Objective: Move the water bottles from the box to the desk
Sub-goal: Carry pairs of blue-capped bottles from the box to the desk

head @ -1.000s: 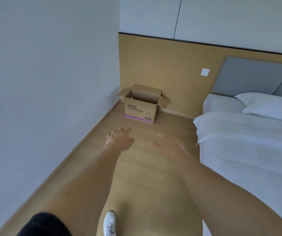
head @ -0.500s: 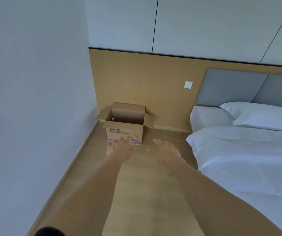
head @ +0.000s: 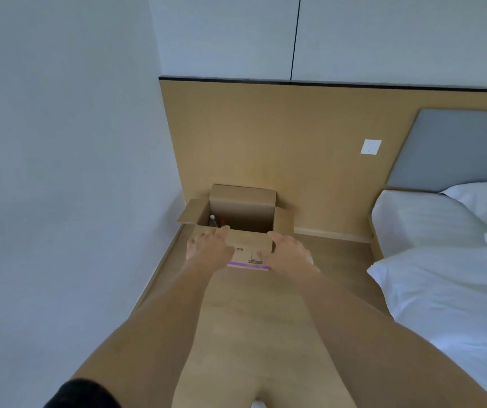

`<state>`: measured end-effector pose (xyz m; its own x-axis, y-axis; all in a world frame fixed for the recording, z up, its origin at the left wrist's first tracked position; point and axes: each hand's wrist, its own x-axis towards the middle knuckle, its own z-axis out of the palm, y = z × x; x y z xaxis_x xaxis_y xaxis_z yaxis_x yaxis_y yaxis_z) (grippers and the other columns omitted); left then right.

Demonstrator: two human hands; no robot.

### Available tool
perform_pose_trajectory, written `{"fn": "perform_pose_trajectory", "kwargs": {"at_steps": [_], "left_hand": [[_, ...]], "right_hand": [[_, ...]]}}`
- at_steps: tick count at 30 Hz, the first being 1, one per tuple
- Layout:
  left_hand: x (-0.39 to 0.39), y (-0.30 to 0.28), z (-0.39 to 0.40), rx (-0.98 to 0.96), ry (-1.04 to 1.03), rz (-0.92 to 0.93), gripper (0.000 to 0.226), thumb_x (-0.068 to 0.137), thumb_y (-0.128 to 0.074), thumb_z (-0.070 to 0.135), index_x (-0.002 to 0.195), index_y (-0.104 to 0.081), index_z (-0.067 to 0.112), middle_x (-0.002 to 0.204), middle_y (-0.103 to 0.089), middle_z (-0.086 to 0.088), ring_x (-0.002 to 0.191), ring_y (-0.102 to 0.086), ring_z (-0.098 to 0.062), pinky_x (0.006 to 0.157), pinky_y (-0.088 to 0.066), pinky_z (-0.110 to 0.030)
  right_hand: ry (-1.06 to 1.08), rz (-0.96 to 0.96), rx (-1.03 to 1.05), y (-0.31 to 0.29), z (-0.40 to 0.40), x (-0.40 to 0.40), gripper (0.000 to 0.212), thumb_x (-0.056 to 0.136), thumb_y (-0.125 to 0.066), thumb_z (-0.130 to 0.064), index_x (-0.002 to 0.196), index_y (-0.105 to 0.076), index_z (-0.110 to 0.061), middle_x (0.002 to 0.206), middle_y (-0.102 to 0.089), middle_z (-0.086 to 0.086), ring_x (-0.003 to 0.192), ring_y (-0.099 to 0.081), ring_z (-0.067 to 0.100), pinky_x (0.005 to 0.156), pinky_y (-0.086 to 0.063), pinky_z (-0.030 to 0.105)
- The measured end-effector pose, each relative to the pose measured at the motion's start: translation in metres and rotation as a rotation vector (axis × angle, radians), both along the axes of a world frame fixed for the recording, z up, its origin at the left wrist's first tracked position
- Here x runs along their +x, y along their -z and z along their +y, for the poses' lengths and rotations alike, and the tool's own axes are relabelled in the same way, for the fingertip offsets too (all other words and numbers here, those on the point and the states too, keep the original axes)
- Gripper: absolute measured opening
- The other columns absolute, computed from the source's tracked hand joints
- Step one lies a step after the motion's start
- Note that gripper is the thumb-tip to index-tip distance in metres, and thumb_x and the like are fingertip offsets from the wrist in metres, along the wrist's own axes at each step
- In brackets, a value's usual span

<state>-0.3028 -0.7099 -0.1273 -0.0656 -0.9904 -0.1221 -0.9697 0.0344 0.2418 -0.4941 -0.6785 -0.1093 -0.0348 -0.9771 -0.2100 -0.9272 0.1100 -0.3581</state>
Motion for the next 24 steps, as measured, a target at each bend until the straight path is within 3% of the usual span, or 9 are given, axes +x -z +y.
{"fn": "perform_pose_trajectory", "kwargs": {"at_steps": [4, 12, 24], "left_hand": [[0.004, -0.006, -0.082, 0.009, -0.061, -0.016, 0.060, 0.096, -0.047, 0.042, 0.152, -0.029, 0.035, 0.149, -0.045, -0.001, 0.135, -0.042, -0.030, 0.108, -0.033, -0.048], [0.019, 0.010, -0.201, 0.070, -0.128, 0.004, 0.062, 0.096, -0.046, 0.044, 0.154, -0.025, 0.035, 0.149, -0.046, -0.003, 0.134, -0.044, -0.032, 0.108, -0.035, -0.049], [0.036, 0.071, -0.412, 0.124, -0.021, 0.064, 0.060, 0.097, -0.049, 0.044, 0.152, -0.028, 0.033, 0.145, -0.047, -0.005, 0.131, -0.046, -0.032, 0.106, -0.038, -0.049]], "right_hand": [[-0.019, -0.019, 0.043, -0.005, -0.091, -0.002, 0.071, 0.091, -0.053, -0.059, 0.153, -0.030, -0.032, 0.145, -0.047, 0.005, 0.132, -0.046, 0.030, 0.101, -0.044, 0.045], [-0.108, -0.014, 0.075, 0.009, -0.223, 0.008, 0.075, 0.092, -0.055, -0.059, 0.154, -0.026, -0.032, 0.143, -0.048, 0.007, 0.130, -0.048, 0.029, 0.099, -0.048, 0.046], [-0.029, -0.013, 0.137, 0.056, -0.413, 0.017, 0.073, 0.092, -0.057, -0.058, 0.154, -0.029, -0.031, 0.144, -0.048, 0.006, 0.131, -0.047, 0.028, 0.102, -0.047, 0.044]]}}
